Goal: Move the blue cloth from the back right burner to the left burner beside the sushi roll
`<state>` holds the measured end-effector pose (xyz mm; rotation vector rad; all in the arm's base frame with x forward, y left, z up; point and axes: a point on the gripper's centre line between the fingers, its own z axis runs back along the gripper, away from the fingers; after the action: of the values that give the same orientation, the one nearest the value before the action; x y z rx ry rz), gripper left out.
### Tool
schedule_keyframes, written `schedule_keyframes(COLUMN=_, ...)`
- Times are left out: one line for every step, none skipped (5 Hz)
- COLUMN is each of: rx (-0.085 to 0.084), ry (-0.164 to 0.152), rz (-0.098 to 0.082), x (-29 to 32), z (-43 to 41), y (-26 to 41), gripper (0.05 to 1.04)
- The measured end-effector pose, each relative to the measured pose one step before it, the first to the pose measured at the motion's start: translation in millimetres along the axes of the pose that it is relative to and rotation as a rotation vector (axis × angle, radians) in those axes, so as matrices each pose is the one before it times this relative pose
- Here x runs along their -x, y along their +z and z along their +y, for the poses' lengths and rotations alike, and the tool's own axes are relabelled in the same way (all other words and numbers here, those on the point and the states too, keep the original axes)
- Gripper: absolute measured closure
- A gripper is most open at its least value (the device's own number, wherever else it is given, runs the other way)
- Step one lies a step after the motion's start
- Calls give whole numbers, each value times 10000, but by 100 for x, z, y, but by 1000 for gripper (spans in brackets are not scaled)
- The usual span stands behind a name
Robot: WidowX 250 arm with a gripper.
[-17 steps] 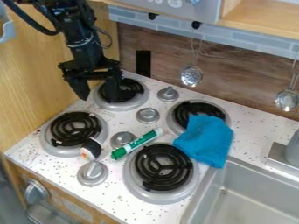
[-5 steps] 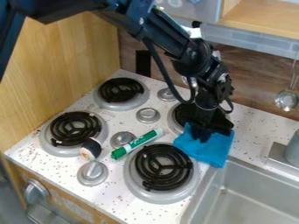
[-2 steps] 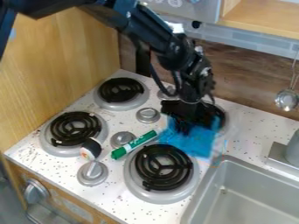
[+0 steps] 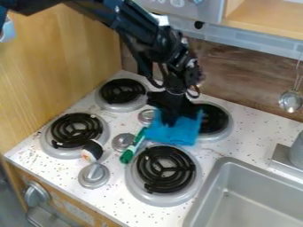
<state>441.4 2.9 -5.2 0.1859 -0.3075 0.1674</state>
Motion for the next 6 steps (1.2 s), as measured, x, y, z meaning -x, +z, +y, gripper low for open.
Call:
schedule_keyframes(rx=-292, ry=479, rz=-137, x=-1166, z=1758, y=300, gripper=1008)
schedule_keyframes(rx=-307, ry=385, rz=-93, x=-956, z=1174, y=45, gripper=1008)
schedule_keyframes(rx=-432, ry=216, rz=51, x=-90, z=1420, y=-299, gripper=1008)
schedule_keyframes(rx=-220, ry=284, rz=35, x=-162, z=1391, y=-363, gripper=1008)
schedule_keyframes(rx=81, ry=-54, rz=341, x=732, z=149, y=-313, gripper=1008)
schedule_keyframes(rx=94, ry=-329, rz=514, x=1793, z=-440, y=-658, gripper=1008)
